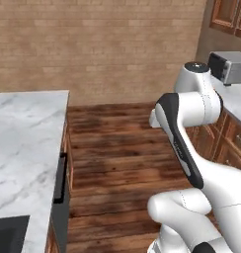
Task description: Pick up the bar soap and bar soap from the sink, and place them back in the cabinet, and close the cabinet door.
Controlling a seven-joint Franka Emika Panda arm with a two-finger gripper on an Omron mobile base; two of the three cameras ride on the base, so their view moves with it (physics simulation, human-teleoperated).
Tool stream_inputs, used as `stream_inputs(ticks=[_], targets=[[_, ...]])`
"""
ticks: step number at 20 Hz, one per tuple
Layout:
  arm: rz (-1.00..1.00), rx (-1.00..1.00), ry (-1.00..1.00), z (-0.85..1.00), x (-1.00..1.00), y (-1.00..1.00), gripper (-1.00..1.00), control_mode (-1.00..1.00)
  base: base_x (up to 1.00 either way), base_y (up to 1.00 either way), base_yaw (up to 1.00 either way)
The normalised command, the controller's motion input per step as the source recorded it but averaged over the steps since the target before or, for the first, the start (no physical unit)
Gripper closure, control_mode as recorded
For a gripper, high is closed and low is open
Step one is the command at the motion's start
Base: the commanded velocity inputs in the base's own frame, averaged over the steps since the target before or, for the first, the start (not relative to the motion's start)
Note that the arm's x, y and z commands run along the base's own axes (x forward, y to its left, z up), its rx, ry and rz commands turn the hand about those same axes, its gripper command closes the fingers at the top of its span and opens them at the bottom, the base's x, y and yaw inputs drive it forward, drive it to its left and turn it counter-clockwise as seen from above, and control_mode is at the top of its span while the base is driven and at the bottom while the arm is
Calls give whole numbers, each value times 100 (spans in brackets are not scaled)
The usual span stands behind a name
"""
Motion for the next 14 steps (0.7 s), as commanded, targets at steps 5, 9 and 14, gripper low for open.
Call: stream_inputs(ticks=[5, 9, 14], targets=[[0, 0, 0, 0, 0, 0, 100, 100, 13, 0, -61], [0, 0, 0, 0, 0, 0, 100, 100, 14, 0, -59], [0, 0, 0, 0, 0, 0, 100, 100, 12, 0, -57]])
